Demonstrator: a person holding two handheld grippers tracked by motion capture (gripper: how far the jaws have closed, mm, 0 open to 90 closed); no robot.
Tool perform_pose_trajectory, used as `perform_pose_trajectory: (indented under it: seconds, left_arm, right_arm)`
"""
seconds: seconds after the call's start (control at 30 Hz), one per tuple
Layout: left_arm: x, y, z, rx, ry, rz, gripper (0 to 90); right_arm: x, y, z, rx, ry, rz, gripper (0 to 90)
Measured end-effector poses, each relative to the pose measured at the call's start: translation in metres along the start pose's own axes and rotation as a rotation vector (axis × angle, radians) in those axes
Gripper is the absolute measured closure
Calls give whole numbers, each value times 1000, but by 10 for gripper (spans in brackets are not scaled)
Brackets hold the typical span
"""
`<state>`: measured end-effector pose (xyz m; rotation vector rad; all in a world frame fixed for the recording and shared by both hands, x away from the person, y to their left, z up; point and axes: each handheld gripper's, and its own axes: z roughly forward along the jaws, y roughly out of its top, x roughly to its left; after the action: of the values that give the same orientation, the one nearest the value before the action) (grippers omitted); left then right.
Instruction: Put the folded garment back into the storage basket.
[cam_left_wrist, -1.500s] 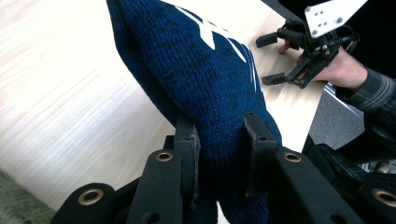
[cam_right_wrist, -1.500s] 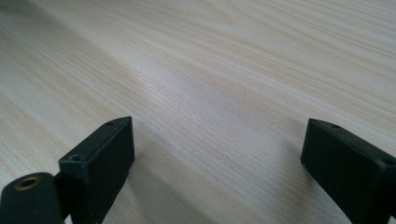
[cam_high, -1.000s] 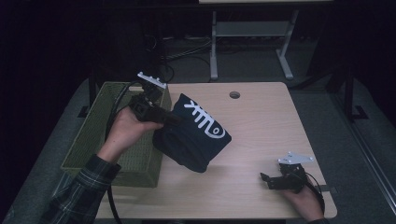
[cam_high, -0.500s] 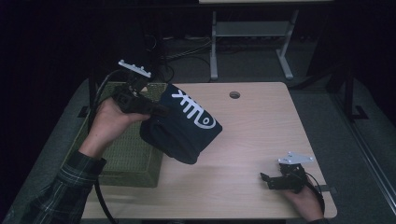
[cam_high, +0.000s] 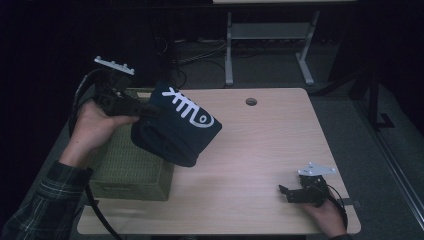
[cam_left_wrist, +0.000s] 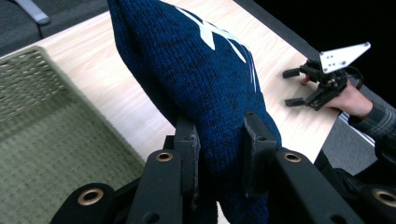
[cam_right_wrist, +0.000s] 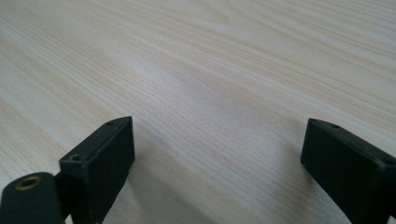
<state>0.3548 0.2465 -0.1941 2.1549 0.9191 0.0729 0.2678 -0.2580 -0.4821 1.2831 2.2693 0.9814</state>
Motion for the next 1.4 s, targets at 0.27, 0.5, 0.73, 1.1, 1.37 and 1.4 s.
perform_pose_trajectory:
  seconds: [0.27, 0.5, 0.73, 1.1, 1.37, 1.4]
  left_arm:
    - [18, -15, -19, -36, 18, -51, 718]
    - [29, -30, -37, -74, 27, -99, 719]
    - [35, -44, -57, -99, 63, -136, 718]
    - [50, -63, -69, -97, 109, -185, 718]
    - [61, -72, -69, -75, 149, -211, 718]
    - [62, -73, -68, -75, 154, -216, 718]
  right_arm:
    - [0, 0, 0, 0, -3, 2, 94]
    - [0, 0, 0, 0, -3, 4, 94]
    - [0, 0, 0, 1, -2, 6, 94]
    - [0, 0, 0, 1, -2, 6, 94]
    - [0, 0, 0, 1, -2, 6, 94]
    - [0, 0, 0, 1, -2, 6, 94]
